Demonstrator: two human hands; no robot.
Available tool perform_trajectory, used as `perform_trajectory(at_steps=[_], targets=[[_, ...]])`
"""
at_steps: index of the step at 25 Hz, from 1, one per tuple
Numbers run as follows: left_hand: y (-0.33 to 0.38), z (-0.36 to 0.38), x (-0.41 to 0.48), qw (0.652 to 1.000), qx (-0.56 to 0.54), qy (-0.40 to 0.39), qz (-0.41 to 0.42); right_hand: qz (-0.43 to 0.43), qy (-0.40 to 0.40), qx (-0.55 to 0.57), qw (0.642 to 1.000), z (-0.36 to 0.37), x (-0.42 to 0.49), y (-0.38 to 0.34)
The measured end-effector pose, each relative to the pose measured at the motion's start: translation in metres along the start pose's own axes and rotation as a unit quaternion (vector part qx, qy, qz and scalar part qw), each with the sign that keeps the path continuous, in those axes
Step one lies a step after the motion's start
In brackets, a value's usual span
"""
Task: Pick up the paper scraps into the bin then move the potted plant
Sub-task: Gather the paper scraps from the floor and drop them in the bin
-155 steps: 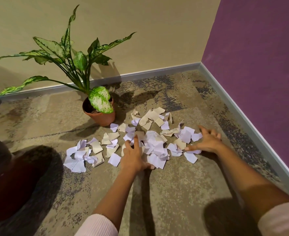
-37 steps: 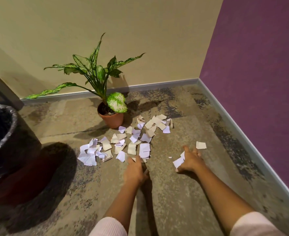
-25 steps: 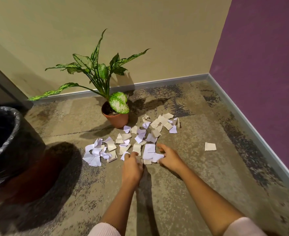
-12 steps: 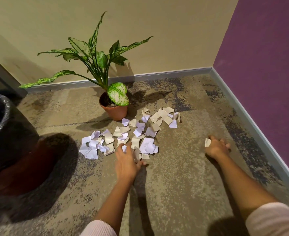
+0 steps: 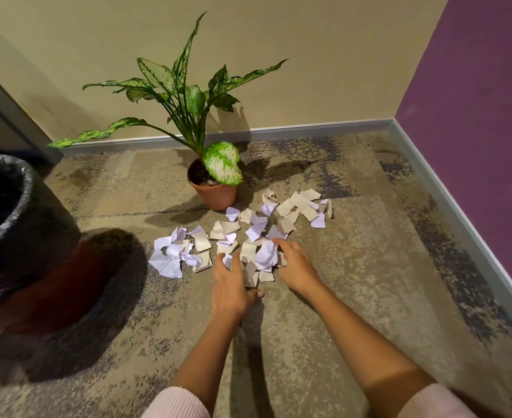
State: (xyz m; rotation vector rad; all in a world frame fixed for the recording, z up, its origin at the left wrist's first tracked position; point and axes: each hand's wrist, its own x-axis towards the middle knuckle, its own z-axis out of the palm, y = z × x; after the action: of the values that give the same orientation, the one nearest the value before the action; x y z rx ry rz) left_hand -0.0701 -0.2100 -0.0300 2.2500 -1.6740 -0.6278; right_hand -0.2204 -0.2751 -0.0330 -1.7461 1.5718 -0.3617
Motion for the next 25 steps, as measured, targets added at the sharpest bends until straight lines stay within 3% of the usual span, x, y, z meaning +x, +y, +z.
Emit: perform_trajectory(at_steps=[4,7,9,12,14,22,25], targets=[[0.002,-0.004,0.017,0.997,0.015,0.066,0.037,0.027,0.091,0.002,0.995,-0.032,0.028,0.007],[0.016,-0.008,0.045,0.986,0.033,0.146,0.077,0.07,0.15,-0.078,0.983,-0.068,0.05,0.028],[0.03,-0.009,0.075,0.984,0.032,0.144,0.103,0.104,0.158,-0.106,0.976,-0.088,0.07,0.043],[0.047,-0.004,0.127,0.987,-0.006,0.065,0.146,0.158,0.054,-0.1,0.981,-0.109,0.102,0.058],[0.056,0.003,0.16,0.987,0.028,-0.015,0.156,0.152,-0.015,-0.115,0.982,-0.115,0.121,0.062],[0.093,0.014,0.232,0.949,0.197,-0.188,0.16,0.074,-0.1,-0.247,0.961,-0.11,0.178,0.046],[0.097,0.014,0.237,0.942,0.218,-0.199,0.157,0.056,-0.127,-0.286,0.948,-0.106,0.183,0.036]])
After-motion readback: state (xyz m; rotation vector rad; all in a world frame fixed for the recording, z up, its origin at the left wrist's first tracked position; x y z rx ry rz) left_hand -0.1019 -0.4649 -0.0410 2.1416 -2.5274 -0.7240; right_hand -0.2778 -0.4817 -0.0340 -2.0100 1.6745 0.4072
